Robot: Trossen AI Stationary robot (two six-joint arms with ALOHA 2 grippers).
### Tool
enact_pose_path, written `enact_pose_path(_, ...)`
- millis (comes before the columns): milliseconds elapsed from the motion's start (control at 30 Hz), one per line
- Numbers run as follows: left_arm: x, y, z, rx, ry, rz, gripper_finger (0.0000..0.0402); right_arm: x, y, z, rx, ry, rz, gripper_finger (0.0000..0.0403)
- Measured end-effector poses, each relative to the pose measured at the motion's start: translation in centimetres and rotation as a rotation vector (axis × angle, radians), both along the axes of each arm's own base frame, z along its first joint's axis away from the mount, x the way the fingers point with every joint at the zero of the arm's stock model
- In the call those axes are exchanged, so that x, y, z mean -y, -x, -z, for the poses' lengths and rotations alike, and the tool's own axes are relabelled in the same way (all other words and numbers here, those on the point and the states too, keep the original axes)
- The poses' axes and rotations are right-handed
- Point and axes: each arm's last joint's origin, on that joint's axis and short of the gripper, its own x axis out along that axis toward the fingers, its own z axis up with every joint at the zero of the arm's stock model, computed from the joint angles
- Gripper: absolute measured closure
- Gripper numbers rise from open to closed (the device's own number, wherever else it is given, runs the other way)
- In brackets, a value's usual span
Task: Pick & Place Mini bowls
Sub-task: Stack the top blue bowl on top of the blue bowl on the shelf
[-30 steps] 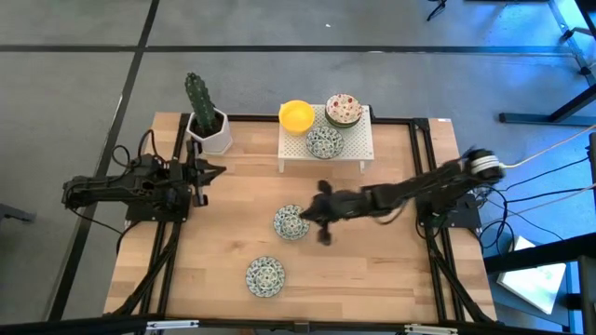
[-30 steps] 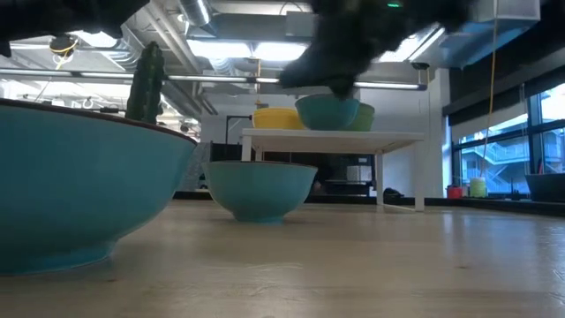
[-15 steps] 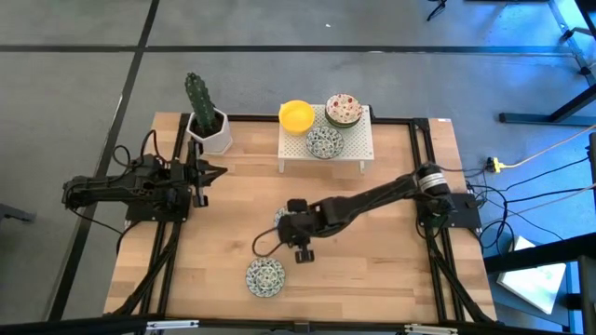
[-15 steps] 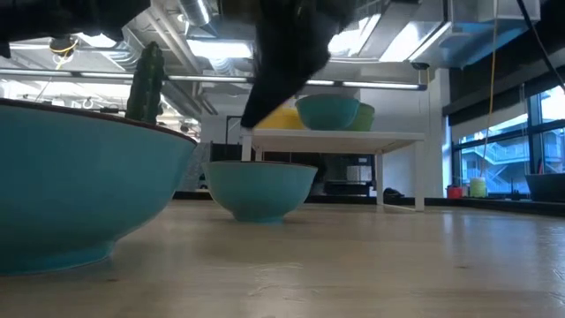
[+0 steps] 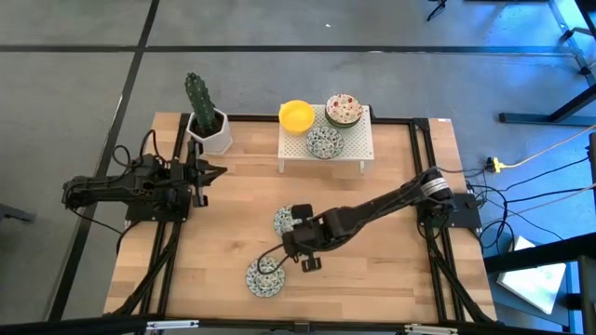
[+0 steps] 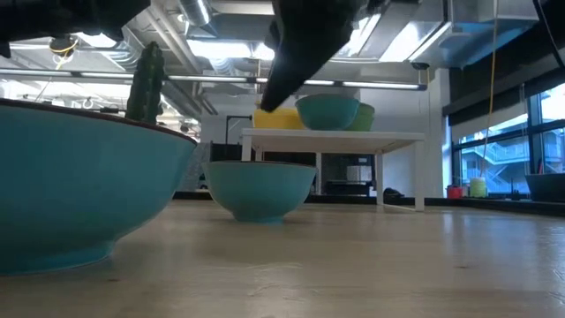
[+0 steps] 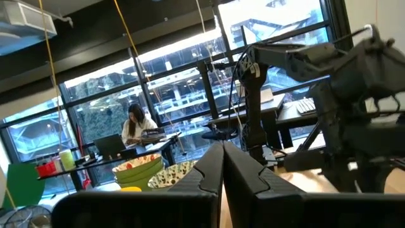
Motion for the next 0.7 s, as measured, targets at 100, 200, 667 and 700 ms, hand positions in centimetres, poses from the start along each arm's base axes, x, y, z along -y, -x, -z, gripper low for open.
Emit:
enact_pose_path(100, 0.0, 0.0, 0.01, 0.0, 0.004, 0.001, 0.0397, 0.07, 0.03, 0.25, -0.006, 0.0, 0.012, 0.0271)
enact_pose_path(200, 0.0, -0.03, 0.09, -0.009, 0.007, 0.002, 0.0397, 0.0, -0.04, 0.18, 0.006, 0.009, 0.0, 0.0226)
enact_pose_path(667, 0.0, -0.08, 0.28, -0.023, 0.077, 0.022, 0.0396, -0.53, 0.23, 0.74, -0.041, 0.035, -0.077, 0.0148)
enact_pose_path(700, 0.0, -0.08, 0.27, -0.022, 0.082, 0.024, 0.0395, -0.53, 0.22, 0.73, -0.039, 0.036, -0.076, 0.0148)
